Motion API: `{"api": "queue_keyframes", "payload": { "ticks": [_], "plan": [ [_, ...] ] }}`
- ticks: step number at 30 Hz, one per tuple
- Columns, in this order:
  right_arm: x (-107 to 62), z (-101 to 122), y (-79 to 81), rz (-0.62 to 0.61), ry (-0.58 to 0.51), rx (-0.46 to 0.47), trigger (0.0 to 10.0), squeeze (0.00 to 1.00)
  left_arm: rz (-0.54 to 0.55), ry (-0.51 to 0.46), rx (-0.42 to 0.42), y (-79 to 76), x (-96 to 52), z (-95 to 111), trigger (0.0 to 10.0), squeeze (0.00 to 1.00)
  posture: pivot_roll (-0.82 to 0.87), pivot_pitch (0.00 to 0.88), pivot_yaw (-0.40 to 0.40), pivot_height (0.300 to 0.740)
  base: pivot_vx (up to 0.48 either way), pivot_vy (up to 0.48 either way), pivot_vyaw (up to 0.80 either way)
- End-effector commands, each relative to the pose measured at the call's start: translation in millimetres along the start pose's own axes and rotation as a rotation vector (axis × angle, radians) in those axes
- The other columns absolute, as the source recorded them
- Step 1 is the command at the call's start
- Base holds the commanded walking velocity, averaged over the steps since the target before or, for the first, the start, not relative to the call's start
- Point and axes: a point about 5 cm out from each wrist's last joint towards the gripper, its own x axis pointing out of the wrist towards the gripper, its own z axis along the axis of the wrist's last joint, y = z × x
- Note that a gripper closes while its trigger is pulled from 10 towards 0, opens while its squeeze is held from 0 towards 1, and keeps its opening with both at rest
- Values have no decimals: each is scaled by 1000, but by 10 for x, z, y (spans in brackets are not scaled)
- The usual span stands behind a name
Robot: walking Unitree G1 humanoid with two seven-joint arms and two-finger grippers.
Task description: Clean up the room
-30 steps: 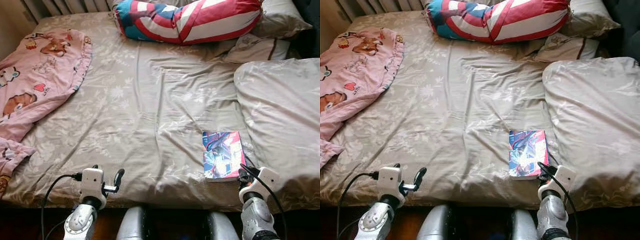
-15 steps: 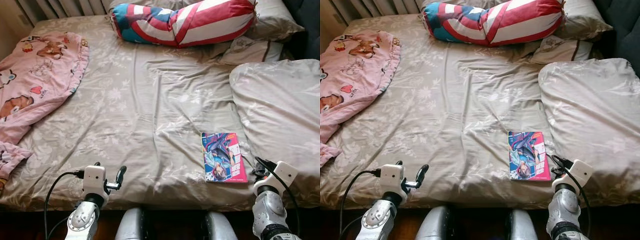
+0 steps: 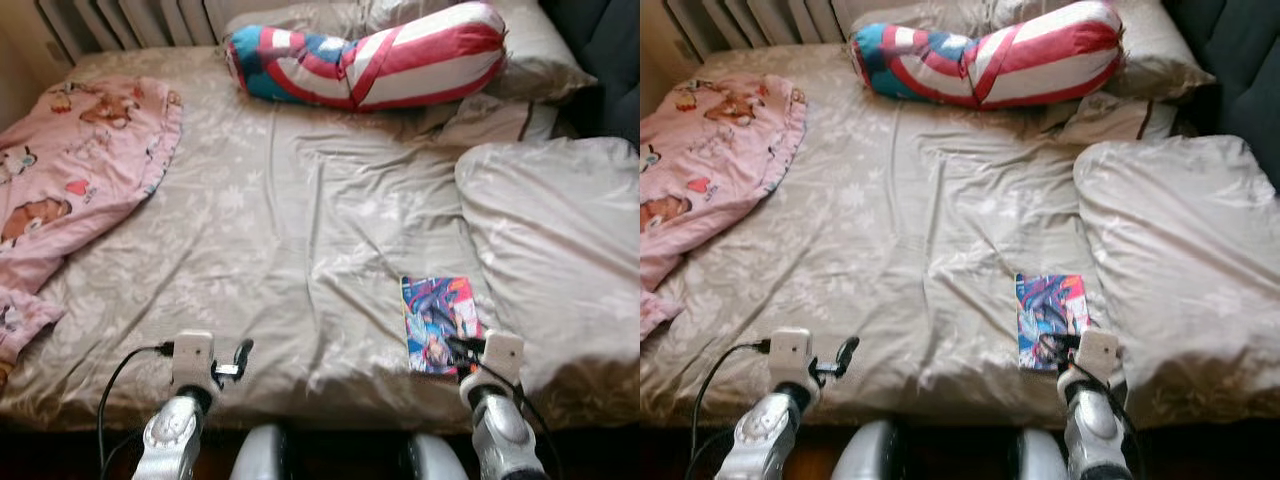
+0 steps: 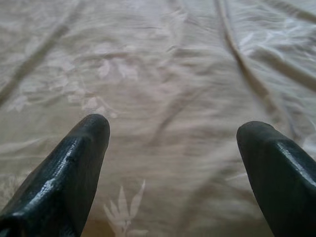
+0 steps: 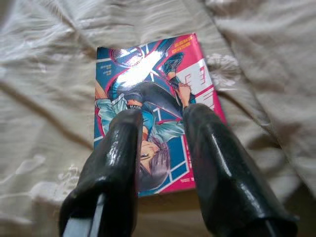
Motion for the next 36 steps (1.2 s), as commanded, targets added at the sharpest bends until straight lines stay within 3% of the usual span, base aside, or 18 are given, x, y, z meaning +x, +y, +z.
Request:
{"api": "queue_keyframes", "payload": {
  "ticks": [1, 7, 12, 19, 30, 36],
  "plan": [
    [-62, -168, 14, 22, 90, -41, 10000, 0, 45, 108, -40, 37, -52, -206, 10000, 0, -5, 81, 27, 703, 0, 0, 0],
    [-112, -296, 19, 45, 171, -84, 10000, 0, 70, 260, -92, -12, -121, -464, 10000, 0, -19, 46, 9, 738, 0, 0, 0],
    [-267, -582, -42, 24, 337, -148, 10000, 0, 42, 421, -52, -106, -260, -731, 10000, 0, -23, 0, -5, 740, 0, 0, 0],
    [-457, -825, -124, -34, 438, -122, 10000, 0, 48, 542, -14, -85, -457, -963, 10000, 0, -26, 0, -8, 740, 0, 0, 0],
    [-607, -1004, -132, -55, 515, -175, 10000, 0, 80, 609, 14, -50, -617, -1113, 10000, 0, -42, 0, 6, 740, 0, 0, 0],
    [-617, -1014, -108, -32, 510, -170, 10000, 0, 74, 610, 23, -14, -613, -1103, 10000, 0, -61, 0, 15, 740, 0, 0, 397]
  ]
}}
